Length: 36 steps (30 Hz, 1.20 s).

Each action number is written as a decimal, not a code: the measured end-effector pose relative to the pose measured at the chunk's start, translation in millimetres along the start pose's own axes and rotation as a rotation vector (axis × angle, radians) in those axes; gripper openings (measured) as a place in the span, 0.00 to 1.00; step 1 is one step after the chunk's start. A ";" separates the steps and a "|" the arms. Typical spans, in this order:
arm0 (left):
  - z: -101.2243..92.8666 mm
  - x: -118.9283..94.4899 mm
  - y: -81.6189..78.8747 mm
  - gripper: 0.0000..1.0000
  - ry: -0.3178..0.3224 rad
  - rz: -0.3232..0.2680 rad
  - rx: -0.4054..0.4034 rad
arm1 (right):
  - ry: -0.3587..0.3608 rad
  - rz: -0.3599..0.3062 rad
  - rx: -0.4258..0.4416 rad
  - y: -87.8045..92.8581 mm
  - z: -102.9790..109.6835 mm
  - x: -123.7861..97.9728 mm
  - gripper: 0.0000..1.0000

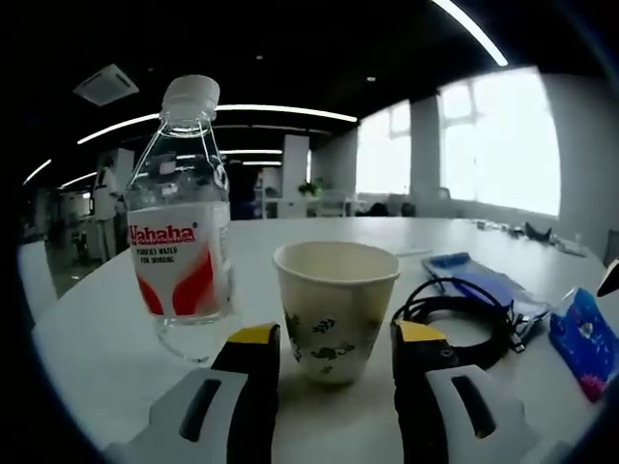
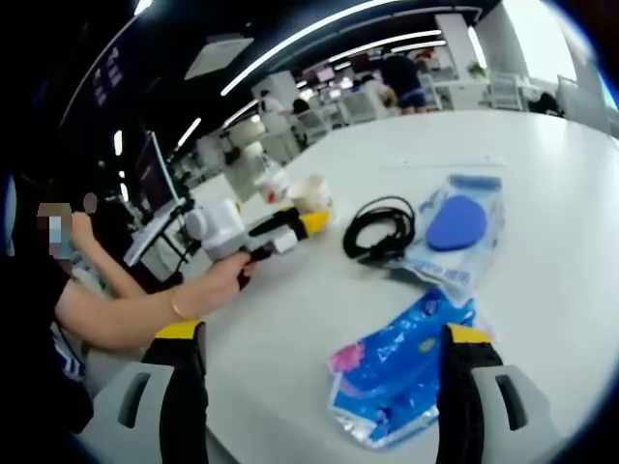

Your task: Arrange the tabletop items into an orderly group along one side of the table until the central work area is clear of visible clutter.

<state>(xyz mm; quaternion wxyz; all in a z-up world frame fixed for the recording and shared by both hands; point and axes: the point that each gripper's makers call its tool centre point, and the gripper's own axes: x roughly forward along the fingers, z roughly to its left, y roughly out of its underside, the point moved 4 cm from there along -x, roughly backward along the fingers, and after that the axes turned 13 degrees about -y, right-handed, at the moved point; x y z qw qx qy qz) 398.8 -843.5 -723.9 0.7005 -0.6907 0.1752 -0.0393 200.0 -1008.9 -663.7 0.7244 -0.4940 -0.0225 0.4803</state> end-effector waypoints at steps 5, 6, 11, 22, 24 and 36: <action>-1.7 -3.4 0.7 0.51 0.010 0.007 0.000 | -0.004 -0.012 -0.015 -2.0 0.6 0.2 0.99; -2.8 -5.6 1.2 0.54 0.012 0.015 -0.004 | -0.003 -0.013 -0.021 -2.2 0.3 0.0 0.99; -12.4 -18.1 -2.2 0.64 0.054 0.016 -0.003 | -0.001 -0.033 -0.040 -5.3 -1.1 -0.7 0.99; -27.6 -39.7 -9.1 0.77 0.144 0.061 -0.001 | -0.003 -0.076 -0.072 -13.9 -2.5 -1.0 0.99; -28.9 -46.1 -9.3 0.79 0.171 0.074 0.015 | 0.000 -0.082 -0.075 -15.0 -3.9 -2.7 0.99; -31.0 -72.2 -22.4 0.97 0.216 0.077 0.035 | 0.019 -0.102 -0.098 -18.9 -6.5 -8.1 0.99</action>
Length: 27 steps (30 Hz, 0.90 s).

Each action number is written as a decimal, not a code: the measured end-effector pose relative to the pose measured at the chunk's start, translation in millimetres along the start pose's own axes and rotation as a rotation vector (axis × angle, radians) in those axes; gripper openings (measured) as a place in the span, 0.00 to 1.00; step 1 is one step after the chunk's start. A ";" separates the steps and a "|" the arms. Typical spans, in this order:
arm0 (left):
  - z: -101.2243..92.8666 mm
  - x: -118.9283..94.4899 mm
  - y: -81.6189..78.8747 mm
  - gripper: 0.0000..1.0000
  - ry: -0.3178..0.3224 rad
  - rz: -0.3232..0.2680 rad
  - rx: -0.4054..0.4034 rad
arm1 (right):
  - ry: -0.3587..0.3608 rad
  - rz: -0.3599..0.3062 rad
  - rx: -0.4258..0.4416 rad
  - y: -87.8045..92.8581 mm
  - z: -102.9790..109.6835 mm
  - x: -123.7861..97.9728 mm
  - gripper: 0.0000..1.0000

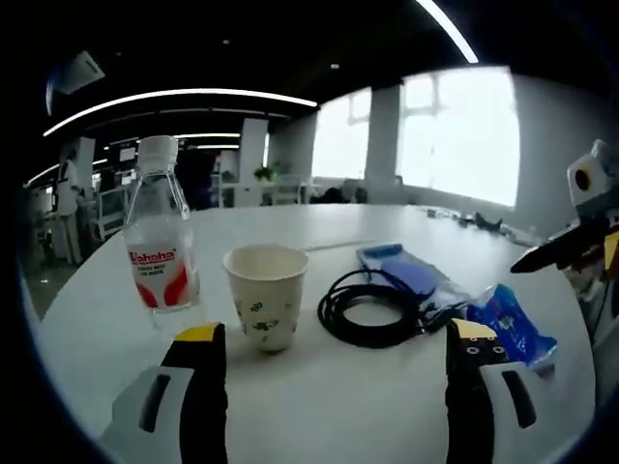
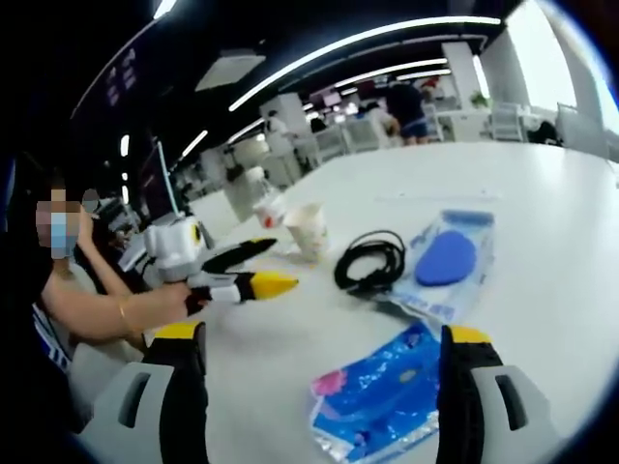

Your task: Arrange the tabletop items into an orderly group along one side of the table until the central work area is clear of visible clutter.

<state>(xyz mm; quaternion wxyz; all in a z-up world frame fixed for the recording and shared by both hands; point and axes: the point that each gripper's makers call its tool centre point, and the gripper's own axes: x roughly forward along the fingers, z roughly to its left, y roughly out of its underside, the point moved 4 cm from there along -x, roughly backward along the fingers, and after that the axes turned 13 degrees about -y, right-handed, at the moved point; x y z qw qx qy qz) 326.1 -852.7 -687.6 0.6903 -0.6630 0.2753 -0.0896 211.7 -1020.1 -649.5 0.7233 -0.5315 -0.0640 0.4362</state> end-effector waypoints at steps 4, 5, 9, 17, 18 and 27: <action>-4.7 -5.5 -7.3 1.00 0.018 -0.008 0.004 | -0.002 -0.014 -0.007 -3.4 1.4 -1.0 0.98; -5.5 -7.1 -9.1 1.00 0.020 -0.009 0.002 | -0.002 -0.019 -0.007 -4.4 1.8 -1.6 0.98; -8.6 -14.2 -15.8 1.00 0.029 -0.012 -0.023 | -0.001 -0.030 -0.008 -6.8 2.4 -3.4 0.98; -10.2 -30.4 -21.5 1.00 0.041 -0.007 -0.003 | 0.001 -0.052 -0.008 -12.3 2.3 -4.8 0.97; -10.1 -34.0 -21.4 1.00 0.042 -0.001 0.011 | 0.002 -0.052 -0.010 -13.3 2.3 -4.7 0.97; -10.5 -56.3 -21.9 1.00 0.075 0.023 0.043 | -0.004 -0.049 -0.030 -20.1 1.5 -0.2 0.97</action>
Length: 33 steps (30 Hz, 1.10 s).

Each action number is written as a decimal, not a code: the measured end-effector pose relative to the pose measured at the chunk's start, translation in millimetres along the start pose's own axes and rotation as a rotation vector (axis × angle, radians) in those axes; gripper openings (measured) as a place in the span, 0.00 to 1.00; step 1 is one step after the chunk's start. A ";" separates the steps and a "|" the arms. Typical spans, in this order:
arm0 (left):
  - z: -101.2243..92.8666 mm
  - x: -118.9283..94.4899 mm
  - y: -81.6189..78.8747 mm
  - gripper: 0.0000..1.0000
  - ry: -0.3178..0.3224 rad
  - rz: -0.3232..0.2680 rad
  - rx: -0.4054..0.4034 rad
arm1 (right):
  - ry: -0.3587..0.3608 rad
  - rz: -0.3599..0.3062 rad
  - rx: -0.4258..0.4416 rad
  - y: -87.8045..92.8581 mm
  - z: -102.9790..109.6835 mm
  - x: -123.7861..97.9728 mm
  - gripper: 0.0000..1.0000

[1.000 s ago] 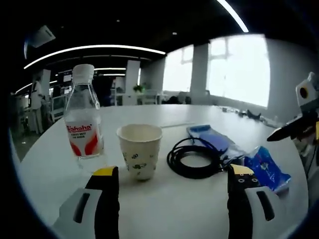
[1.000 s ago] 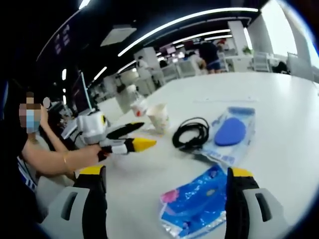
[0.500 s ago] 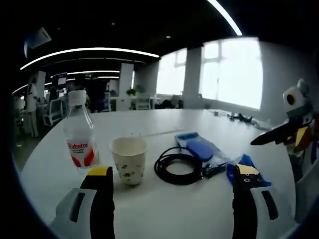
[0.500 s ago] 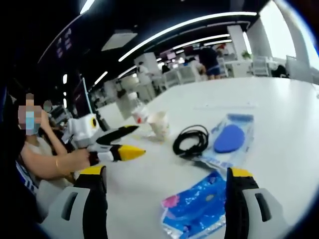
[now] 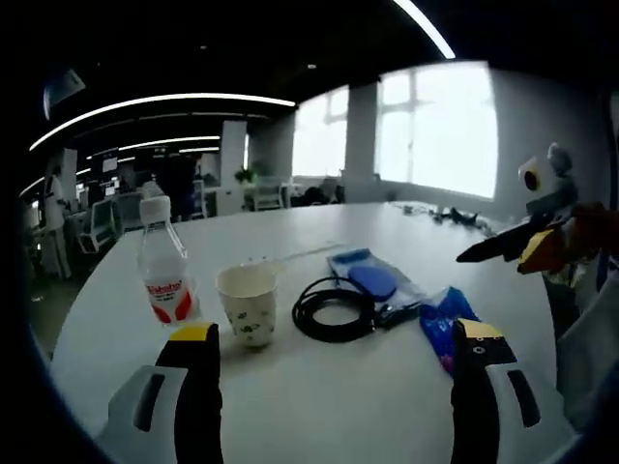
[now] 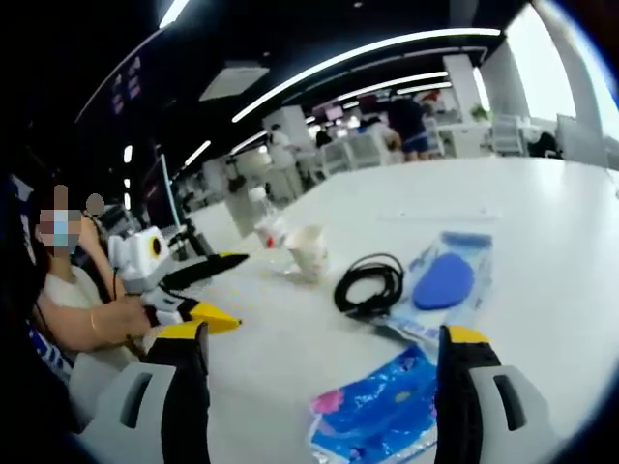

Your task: Arrange the tabletop items into an orderly group along one side of the table until the central work area is clear of visible clutter.

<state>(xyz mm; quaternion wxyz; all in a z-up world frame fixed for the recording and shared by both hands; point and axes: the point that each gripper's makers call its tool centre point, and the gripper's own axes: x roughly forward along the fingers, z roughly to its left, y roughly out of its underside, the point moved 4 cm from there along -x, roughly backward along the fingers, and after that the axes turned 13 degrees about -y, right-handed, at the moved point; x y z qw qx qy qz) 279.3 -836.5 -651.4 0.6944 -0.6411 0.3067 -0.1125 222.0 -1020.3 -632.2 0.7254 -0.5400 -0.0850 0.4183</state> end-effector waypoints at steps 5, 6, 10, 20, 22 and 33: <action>0.4 -10.8 -2.5 1.00 0.010 0.005 0.005 | -0.008 0.014 -0.018 -2.0 -1.5 2.4 0.96; 0.8 -12.5 -3.4 1.00 0.010 0.001 0.001 | -0.009 0.017 -0.022 -2.6 -2.3 2.8 0.96; -0.1 -19.8 -6.7 1.00 0.016 -0.006 -0.003 | -0.017 0.023 -0.037 -5.1 -1.4 6.0 0.96; 5.4 -25.6 -4.1 1.00 -0.019 0.005 0.045 | -0.044 0.050 -0.080 -8.7 -3.6 16.8 0.94; 5.9 -26.5 -4.1 1.00 -0.024 0.010 0.050 | -0.050 0.059 -0.093 -8.9 -4.4 19.2 0.94; 5.3 -33.7 -1.3 1.00 -0.007 0.019 0.059 | -0.070 0.089 -0.177 -9.2 -12.6 37.0 0.85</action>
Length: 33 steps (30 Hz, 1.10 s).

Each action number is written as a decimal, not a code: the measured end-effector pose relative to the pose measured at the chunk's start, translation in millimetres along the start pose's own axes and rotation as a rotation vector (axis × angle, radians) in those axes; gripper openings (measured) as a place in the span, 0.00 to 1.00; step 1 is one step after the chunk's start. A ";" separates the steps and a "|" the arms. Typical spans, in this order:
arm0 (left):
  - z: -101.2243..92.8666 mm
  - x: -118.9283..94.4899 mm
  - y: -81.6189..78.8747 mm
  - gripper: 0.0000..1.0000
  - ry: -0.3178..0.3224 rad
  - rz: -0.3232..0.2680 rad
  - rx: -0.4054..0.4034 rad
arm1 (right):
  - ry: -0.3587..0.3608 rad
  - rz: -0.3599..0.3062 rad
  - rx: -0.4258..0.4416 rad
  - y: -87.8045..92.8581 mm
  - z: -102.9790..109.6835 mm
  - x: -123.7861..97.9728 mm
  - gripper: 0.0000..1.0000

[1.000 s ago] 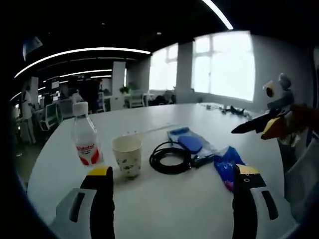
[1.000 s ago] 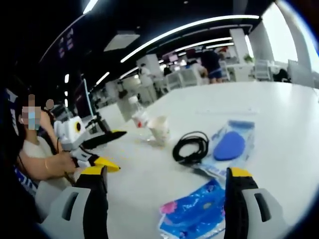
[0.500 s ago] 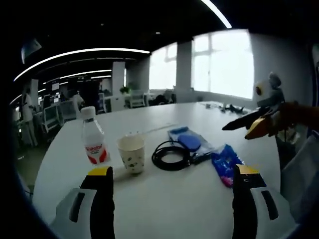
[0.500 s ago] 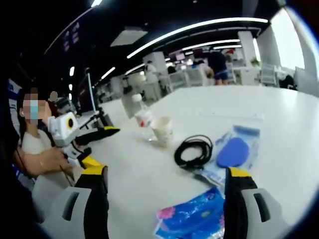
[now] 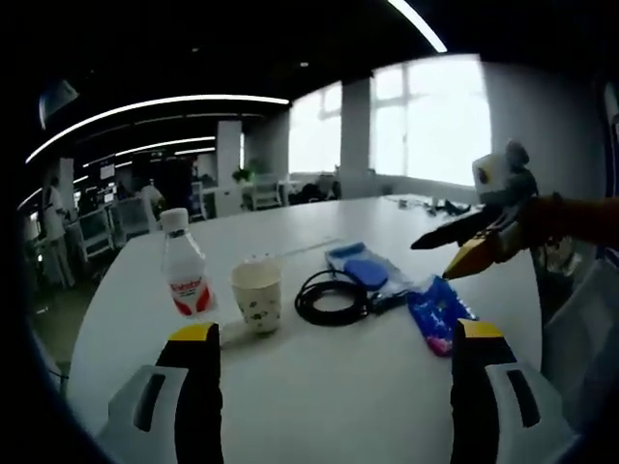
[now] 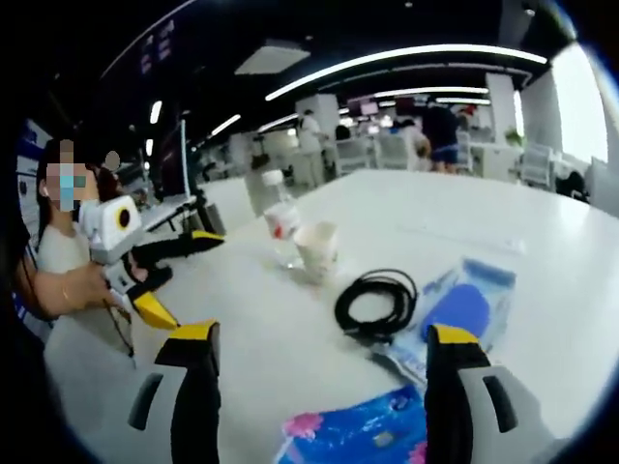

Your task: Arrange the tabletop items into an orderly group along one side of the table until the central work area is clear of visible clutter.

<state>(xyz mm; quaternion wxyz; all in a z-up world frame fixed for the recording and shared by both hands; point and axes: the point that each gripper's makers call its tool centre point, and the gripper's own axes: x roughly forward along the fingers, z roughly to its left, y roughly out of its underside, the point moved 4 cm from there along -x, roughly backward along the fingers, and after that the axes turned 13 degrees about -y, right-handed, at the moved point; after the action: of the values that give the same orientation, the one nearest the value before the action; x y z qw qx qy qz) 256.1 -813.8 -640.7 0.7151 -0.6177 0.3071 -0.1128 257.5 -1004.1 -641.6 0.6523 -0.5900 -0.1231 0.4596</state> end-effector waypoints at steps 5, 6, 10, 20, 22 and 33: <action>1.0 -1.5 -0.1 1.00 -0.002 -0.005 0.012 | -0.022 0.022 -0.028 1.3 -3.7 11.6 0.83; 0.8 -1.3 0.6 1.00 -0.003 -0.001 0.016 | -0.028 0.032 -0.035 2.3 -4.8 14.6 0.82; -1.8 -1.4 3.4 1.00 0.001 0.002 0.023 | -0.048 0.047 -0.062 3.5 -6.9 21.6 0.80; -8.1 0.9 5.7 0.98 -0.002 0.013 0.004 | -0.049 0.094 -0.077 14.1 -14.7 20.7 0.77; -9.0 0.2 4.6 0.98 -0.002 0.009 0.004 | -0.045 0.097 -0.078 16.7 -15.1 18.1 0.76; -15.6 -3.3 2.9 0.95 -0.016 0.017 -0.008 | -0.017 0.095 -0.047 31.8 -18.5 -2.4 0.74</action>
<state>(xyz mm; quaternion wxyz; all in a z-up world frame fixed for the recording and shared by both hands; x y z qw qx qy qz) 243.9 -824.1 -643.2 0.7161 -0.6186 0.3071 -0.1006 254.8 -1021.8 -673.8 0.6146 -0.6065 -0.1110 0.4920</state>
